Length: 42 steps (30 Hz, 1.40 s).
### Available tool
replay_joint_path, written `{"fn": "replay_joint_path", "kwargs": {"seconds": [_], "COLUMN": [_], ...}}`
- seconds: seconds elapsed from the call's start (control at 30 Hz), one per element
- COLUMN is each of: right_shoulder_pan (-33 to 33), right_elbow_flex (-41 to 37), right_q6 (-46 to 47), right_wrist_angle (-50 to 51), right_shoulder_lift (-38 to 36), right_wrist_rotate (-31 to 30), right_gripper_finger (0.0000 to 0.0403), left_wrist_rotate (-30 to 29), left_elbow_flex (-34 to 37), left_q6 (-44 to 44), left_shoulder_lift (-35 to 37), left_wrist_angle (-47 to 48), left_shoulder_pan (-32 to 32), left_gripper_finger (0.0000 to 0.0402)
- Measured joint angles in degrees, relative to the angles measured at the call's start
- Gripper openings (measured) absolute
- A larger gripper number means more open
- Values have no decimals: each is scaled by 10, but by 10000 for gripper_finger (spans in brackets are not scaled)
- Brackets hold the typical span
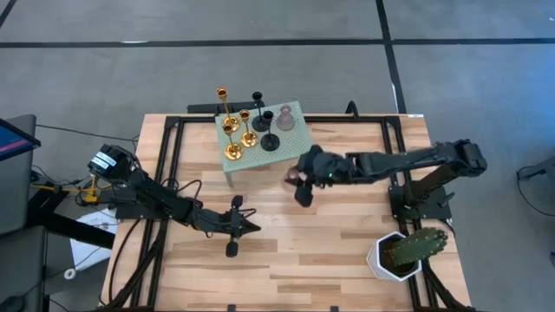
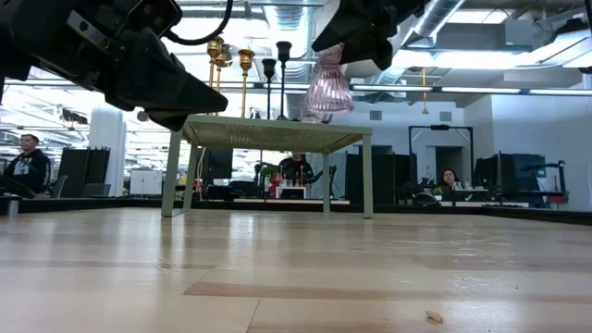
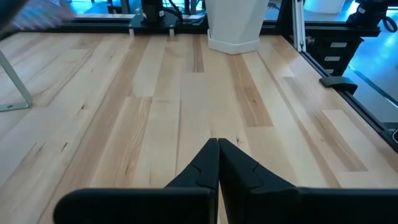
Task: Pick & Place candle stick holders
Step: Put the violet candle holder on the shelf
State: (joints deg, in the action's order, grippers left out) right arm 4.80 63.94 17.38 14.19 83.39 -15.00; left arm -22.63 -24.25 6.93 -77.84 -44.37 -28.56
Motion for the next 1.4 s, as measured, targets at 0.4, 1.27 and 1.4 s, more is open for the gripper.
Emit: {"fn": "replay_joint_path", "kwargs": {"seconds": [0.4,1.27,1.4], "right_shoulder_pan": [-125,-251,-252], "right_elbow_flex": [10,89,88], "right_q6": [-34,-73,-69], "right_wrist_angle": [-2,68,75], "right_shoulder_lift": [-19,32,42], "right_wrist_rotate": [61,142,142], "right_gripper_finger": [154,154,154], "left_wrist_rotate": [0,0,0], "left_elbow_flex": [0,0,0], "left_q6": [0,-6,-6], "left_shoulder_lift": [0,0,0], "left_wrist_angle": [0,7,7], "left_shoulder_pan": [0,0,0], "left_gripper_finger": [4,4,4]}}
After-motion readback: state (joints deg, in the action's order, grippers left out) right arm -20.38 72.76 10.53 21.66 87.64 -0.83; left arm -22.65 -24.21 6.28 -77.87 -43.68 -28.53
